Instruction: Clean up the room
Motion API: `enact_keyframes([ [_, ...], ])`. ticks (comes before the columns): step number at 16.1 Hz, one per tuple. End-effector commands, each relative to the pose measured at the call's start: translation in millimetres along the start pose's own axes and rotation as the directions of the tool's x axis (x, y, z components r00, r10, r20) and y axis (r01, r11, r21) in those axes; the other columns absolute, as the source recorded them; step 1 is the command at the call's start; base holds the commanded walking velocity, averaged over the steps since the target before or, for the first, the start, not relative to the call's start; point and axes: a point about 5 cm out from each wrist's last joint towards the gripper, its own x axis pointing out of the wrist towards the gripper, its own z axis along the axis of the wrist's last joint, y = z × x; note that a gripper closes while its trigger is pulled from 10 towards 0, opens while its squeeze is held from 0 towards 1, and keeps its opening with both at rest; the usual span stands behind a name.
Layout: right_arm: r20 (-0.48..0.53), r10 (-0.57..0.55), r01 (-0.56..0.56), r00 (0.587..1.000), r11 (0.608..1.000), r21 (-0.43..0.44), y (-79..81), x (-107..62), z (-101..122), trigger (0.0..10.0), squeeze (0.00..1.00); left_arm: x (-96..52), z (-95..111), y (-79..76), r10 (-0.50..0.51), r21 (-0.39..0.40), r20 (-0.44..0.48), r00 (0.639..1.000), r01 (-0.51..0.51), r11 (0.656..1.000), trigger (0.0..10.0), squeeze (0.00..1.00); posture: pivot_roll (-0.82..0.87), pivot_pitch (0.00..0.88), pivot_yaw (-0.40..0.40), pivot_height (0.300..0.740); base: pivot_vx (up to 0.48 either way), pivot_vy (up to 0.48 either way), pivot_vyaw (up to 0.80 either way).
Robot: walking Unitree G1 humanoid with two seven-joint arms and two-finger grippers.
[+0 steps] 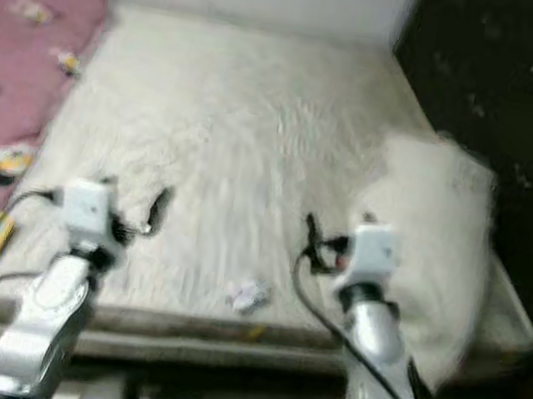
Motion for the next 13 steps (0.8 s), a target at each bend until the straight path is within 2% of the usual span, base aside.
enact_keyframes([
  [1, 0.028, 0.046, -0.046, 0.999, 0.999, 0.016, 13.5, 6.4, 6.4, 10.0, 0.0, -3.8, -1.2, 16.4, 0.047, 0.027, -0.011, 0.999, -0.046, 0.999, 10.0, 0.0, 0.0, 0.046, -0.069, 0.673, 0.48, 0.0, 0.0],
  [2, 0.027, 0.047, -0.047, 0.999, 0.999, 0.017, 13.3, 6.7, 6.1, 10.0, 0.0, -3.4, -1.4, 16.1, 0.045, 0.027, -0.011, 0.999, -0.045, 0.999, 10.0, 0.0, 0.0, 0.042, -0.068, 0.673, 0.48, 0.0, 0.0],
  [13, 0.023, 0.059, -0.06, 0.998, 0.997, 0.042, 14.2, 6.4, 6.2, 10.0, 0.0, -2.1, -3.8, 17.3, 0.111, 0.019, -0.033, 0.993, -0.111, 0.994, 10.0, 0.0, 0.0, 0.048, -0.077, 0.673, 0.0, 0.0, 0.0],
])
